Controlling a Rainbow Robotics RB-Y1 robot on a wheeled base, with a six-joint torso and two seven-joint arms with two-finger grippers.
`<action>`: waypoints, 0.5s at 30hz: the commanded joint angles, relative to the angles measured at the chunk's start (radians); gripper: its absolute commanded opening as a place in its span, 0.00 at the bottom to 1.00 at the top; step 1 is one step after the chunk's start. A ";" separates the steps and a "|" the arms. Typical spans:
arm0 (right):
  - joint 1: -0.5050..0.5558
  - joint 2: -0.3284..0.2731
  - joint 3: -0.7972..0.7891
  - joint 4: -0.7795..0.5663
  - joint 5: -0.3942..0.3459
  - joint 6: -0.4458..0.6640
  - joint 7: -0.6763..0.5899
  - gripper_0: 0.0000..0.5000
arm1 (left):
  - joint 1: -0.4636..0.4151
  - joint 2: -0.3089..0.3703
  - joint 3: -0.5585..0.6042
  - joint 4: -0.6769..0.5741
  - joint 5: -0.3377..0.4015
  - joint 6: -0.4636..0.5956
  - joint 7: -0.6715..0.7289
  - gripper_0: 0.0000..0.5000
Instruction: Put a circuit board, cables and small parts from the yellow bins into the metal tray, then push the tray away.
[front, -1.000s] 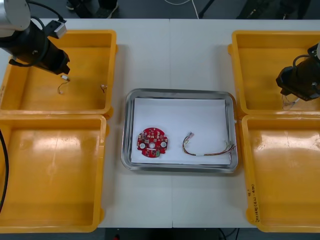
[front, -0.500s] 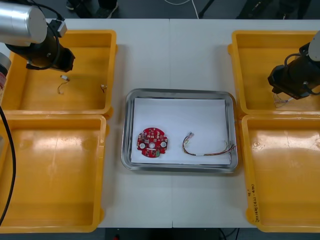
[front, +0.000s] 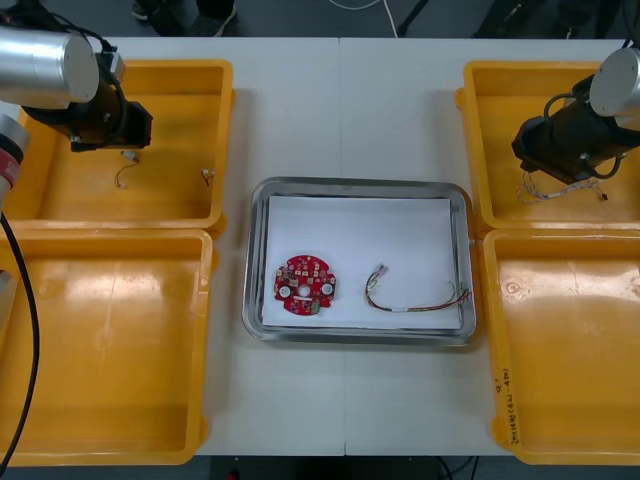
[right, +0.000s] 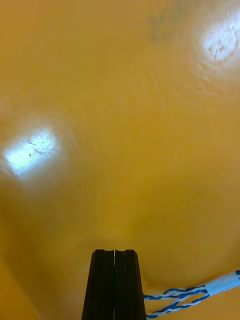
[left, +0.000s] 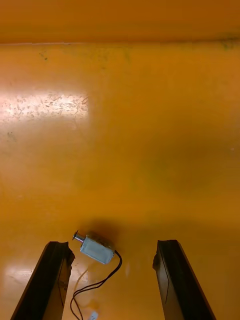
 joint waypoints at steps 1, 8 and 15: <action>-0.050 -0.031 0.002 -0.024 0.021 -0.026 0.055 0.00 | -0.038 -0.015 -0.011 0.036 0.023 -0.066 0.070 1.00; -0.050 -0.058 0.002 -0.022 0.043 -0.052 0.076 0.00 | -0.038 -0.015 -0.011 0.062 0.032 -0.083 0.079 1.00; -0.050 -0.075 -0.017 -0.022 0.058 -0.071 0.079 0.00 | -0.038 -0.014 -0.011 0.107 0.046 -0.118 0.079 1.00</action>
